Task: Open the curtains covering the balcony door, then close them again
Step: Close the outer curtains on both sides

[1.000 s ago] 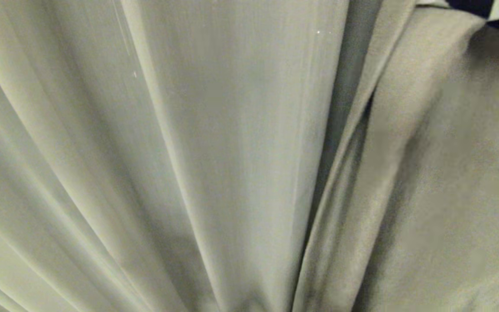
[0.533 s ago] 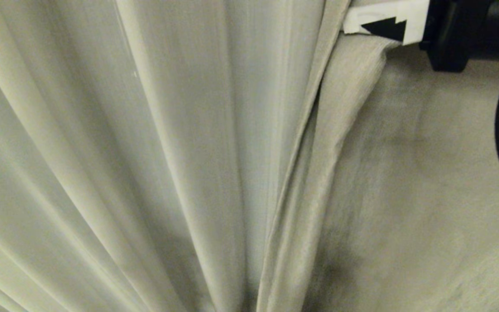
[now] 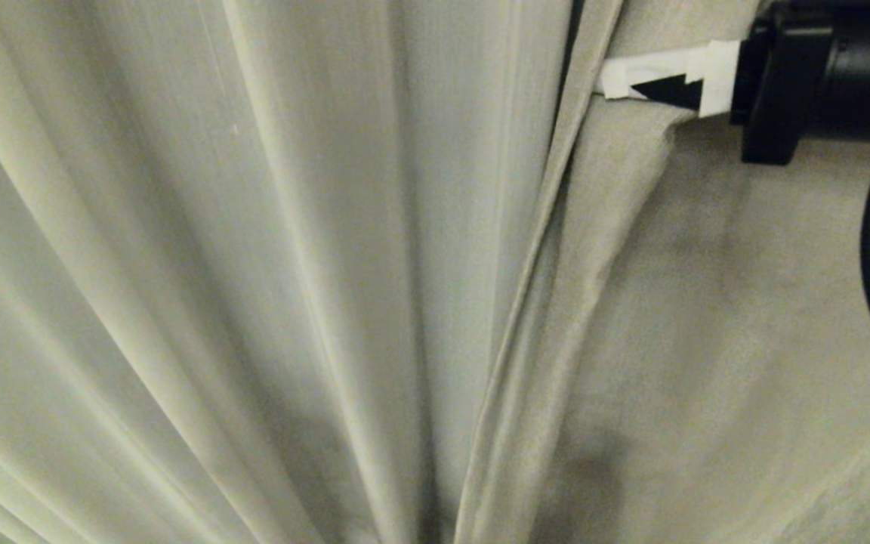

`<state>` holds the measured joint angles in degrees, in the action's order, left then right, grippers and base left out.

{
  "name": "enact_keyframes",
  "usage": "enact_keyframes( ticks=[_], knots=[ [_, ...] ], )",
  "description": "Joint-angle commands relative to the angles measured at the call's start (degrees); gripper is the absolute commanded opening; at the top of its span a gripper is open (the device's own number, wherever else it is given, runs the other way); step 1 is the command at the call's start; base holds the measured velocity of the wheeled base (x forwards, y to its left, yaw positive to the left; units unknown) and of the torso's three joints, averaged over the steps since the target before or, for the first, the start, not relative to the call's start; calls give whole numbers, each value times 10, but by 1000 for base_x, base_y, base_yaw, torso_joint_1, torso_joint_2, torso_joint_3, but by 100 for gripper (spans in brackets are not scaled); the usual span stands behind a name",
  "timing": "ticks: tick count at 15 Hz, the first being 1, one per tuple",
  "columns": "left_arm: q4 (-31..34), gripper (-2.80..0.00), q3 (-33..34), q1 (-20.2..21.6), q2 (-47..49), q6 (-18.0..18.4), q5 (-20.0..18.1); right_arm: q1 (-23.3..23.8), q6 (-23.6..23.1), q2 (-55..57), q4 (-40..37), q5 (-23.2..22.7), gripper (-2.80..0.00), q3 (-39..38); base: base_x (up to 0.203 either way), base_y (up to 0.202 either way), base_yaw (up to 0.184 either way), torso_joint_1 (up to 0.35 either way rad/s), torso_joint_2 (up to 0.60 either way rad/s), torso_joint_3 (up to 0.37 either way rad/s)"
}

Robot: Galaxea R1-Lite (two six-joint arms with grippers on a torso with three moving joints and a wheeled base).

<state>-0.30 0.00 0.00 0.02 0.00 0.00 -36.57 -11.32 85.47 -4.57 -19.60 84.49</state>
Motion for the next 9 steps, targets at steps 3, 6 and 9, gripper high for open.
enact_keyframes(
  ticks=[3, 6, 9],
  knots=[
    [0, 0, 0, 0, 0, 0, 0, 2, 43, -84, 3, 5, -280, -44, 0, 0, 0, 0, 0, 0],
    [0, 0, 0, 0, 0, 0, 0, 3, 49, -108, 1, 42, 0, -49, 0, 0, 0, 0, 0, 0],
    [0, 0, 0, 0, 0, 0, -1, 4, 71, -128, 1, 63, 0, -57, 0, 0, 0, 0, 0, 0]
  ],
)
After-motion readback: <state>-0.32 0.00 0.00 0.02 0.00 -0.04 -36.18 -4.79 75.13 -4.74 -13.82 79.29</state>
